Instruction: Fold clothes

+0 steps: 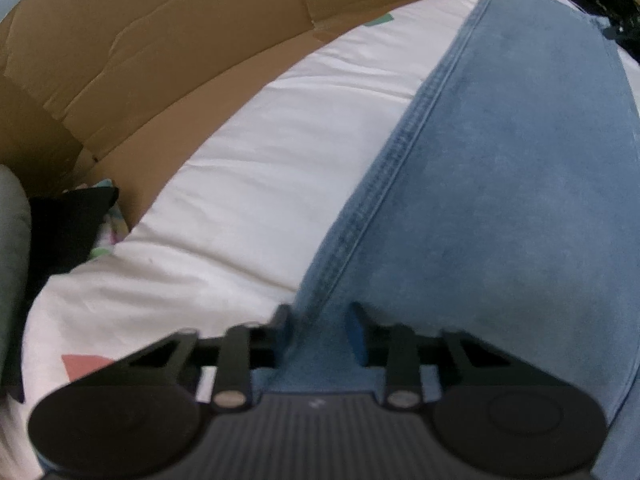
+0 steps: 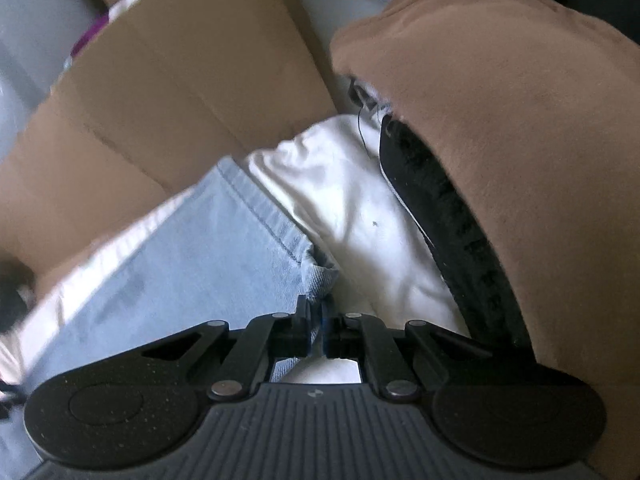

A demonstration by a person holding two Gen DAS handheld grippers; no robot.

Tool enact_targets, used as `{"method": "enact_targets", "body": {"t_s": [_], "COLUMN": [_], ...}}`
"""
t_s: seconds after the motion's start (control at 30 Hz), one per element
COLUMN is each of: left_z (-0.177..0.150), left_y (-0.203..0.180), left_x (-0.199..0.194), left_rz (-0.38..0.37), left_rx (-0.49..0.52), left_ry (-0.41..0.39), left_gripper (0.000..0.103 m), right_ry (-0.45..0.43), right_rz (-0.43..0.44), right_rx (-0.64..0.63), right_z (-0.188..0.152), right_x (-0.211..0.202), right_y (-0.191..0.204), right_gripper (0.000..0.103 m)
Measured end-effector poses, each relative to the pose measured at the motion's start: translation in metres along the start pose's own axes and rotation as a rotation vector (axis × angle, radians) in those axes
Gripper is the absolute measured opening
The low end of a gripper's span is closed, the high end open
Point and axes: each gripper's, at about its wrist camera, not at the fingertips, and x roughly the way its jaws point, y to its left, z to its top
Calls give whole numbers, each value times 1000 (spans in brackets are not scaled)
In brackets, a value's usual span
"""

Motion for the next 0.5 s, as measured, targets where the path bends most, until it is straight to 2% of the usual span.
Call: {"method": "enact_targets", "body": {"t_s": [0.03, 0.07, 0.23, 0.33, 0.37, 0.47, 0.5], "left_z": [1, 1, 4, 6, 7, 9, 9], "left_y": [1, 2, 8, 13, 17, 28, 29], "left_x": [-2, -3, 1, 2, 0, -9, -15], "left_rz": [9, 18, 22, 18, 11, -17, -19], "left_rx": [0, 0, -15, -43, -66, -129, -121], "left_ry": [-5, -10, -16, -14, -12, -7, -11], "left_gripper": [8, 7, 7, 16, 21, 25, 32], "right_ry": [5, 9, 14, 23, 27, 41, 47], "right_rz": [-8, -16, -29, -50, -60, -86, -82], "right_rx": [-7, -13, -24, -43, -54, -110, -102], "right_z": [-1, -2, -1, -4, -5, -10, -10], "right_x": [1, 2, 2, 4, 5, 2, 1], "right_y": [0, 0, 4, 7, 8, 10, 8], "right_gripper": [2, 2, 4, 6, 6, 6, 6]}}
